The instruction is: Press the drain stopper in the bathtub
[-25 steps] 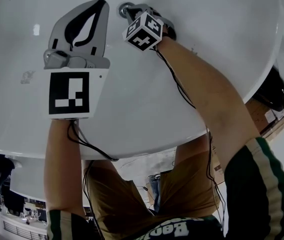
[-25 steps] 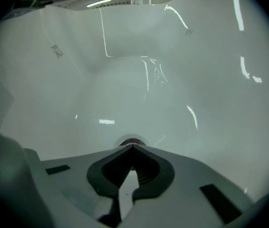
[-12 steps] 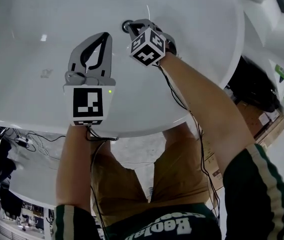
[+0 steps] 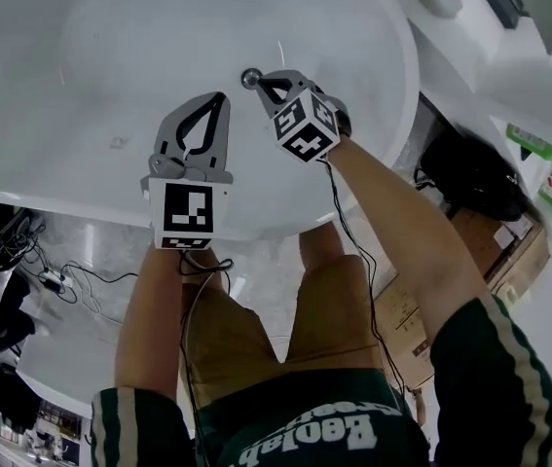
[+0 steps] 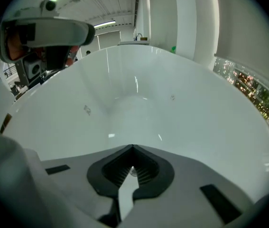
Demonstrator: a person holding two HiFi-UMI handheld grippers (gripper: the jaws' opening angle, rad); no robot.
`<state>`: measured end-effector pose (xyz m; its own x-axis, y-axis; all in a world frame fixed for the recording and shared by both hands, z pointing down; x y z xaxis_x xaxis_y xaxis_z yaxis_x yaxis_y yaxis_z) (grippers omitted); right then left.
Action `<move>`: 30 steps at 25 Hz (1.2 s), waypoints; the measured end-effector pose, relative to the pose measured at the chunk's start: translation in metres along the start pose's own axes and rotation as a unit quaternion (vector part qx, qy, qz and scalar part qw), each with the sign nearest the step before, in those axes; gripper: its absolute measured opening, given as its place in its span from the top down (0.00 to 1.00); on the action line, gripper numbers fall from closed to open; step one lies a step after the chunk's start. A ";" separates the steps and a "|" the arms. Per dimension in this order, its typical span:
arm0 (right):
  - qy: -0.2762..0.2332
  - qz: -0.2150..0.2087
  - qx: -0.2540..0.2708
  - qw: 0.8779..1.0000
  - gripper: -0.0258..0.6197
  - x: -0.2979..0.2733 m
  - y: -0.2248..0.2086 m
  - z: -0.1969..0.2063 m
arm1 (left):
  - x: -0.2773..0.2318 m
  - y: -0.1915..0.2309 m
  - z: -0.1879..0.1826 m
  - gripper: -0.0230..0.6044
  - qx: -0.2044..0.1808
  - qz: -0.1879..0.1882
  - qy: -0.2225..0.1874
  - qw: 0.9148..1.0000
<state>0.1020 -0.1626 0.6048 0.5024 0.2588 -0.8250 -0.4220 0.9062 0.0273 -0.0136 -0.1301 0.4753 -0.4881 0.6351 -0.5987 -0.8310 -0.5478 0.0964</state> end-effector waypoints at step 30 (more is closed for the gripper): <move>-0.262 0.037 -0.069 0.962 0.95 0.404 0.076 -0.167 | 0.218 -0.108 -0.192 0.95 -0.052 0.068 -0.083 0.993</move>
<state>0.1466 -0.0447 0.1787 0.7632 0.4873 -0.4243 -0.5496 0.8349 -0.0296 0.0205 -0.0371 0.1815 -0.6385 0.6277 -0.4452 -0.7267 -0.6822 0.0804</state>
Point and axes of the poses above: the fingertips, and each gripper's own axes: x backward along the fingers, y to its left, z out of its underside, the point moved 7 cm from there along x, backward along the fingers, and after that the axes turned 7 degrees about x, right-handed, at the moved point
